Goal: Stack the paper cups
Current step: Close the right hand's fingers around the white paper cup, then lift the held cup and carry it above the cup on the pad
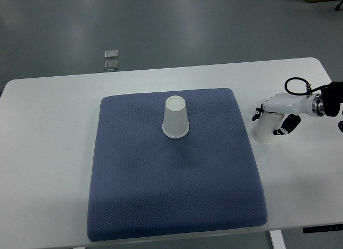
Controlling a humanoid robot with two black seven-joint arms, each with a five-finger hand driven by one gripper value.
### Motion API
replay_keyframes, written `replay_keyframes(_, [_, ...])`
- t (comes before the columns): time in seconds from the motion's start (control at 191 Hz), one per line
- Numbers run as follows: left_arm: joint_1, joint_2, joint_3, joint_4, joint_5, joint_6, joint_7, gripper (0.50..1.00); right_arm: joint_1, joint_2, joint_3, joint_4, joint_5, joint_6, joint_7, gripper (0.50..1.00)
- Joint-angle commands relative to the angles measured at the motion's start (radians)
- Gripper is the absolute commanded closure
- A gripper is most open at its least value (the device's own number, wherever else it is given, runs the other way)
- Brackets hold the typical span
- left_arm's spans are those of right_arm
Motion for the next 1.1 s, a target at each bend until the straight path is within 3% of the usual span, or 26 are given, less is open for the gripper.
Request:
replay_keyframes(0.0, [0.0,0.0,0.001,0.0,0.0,-0.001,0.0,0.5,0.001,0.0,0.0,-0.002,0.0,0.002,-0.002,0.844])
replay_keyframes(0.655, [0.0,0.0,-0.001,0.0,0.0,-0.001,0.0,0.5,0.071,-0.016,0.002,0.013,0.013,0.003,-0.003,0.854])
replay_keyframes(1.095, [0.0,0.0,-0.001,0.0,0.0,-0.001,0.0,0.5,0.285,-0.031,-0.009,0.124,0.018,0.131,-0.003,0.852])
